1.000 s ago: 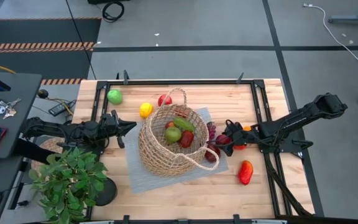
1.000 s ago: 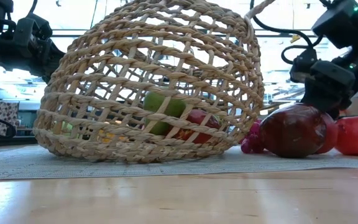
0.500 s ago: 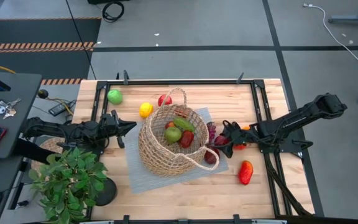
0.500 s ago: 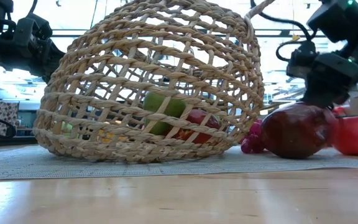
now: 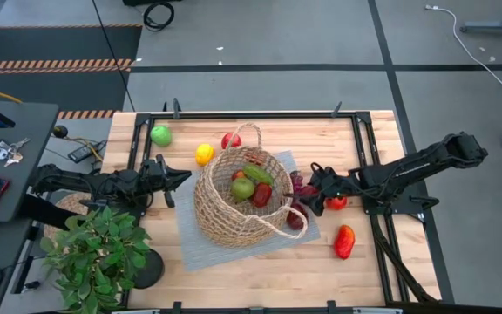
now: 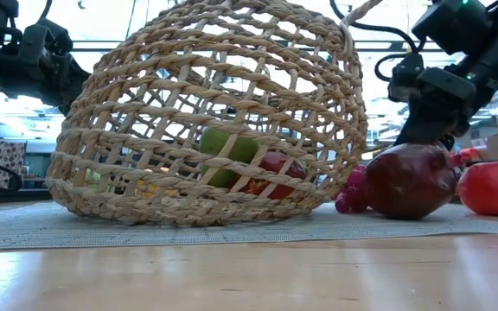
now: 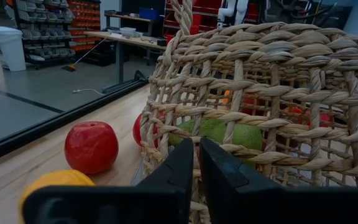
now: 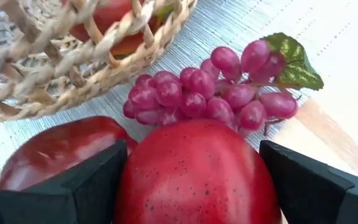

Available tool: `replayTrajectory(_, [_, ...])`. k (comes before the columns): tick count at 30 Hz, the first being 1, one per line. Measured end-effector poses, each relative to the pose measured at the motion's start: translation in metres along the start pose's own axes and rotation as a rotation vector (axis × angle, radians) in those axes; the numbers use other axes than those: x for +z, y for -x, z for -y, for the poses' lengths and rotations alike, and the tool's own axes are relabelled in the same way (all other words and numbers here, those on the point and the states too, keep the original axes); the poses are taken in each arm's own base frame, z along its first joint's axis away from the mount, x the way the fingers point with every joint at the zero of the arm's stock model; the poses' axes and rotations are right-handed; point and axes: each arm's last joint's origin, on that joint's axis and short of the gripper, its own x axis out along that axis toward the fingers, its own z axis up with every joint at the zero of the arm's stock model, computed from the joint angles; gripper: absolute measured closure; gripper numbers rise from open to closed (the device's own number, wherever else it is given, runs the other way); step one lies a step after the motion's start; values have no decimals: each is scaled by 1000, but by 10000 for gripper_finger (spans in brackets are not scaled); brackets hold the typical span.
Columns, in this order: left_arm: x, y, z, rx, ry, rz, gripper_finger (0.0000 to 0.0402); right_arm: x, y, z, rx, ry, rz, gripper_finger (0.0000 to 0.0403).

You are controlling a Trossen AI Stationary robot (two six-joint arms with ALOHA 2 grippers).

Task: Build produce basket
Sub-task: Put the pomegranate into the basket

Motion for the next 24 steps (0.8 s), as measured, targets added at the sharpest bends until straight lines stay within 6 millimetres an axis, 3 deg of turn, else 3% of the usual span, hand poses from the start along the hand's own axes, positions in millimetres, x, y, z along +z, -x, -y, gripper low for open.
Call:
replayTrajectory(11, [0,0,0,0,0,0,361,22,14,-6,-40,16,-40,46])
replayTrajectory(24, [0,0,0,0,1,0,365,73,76,-11,-117,80,271,45])
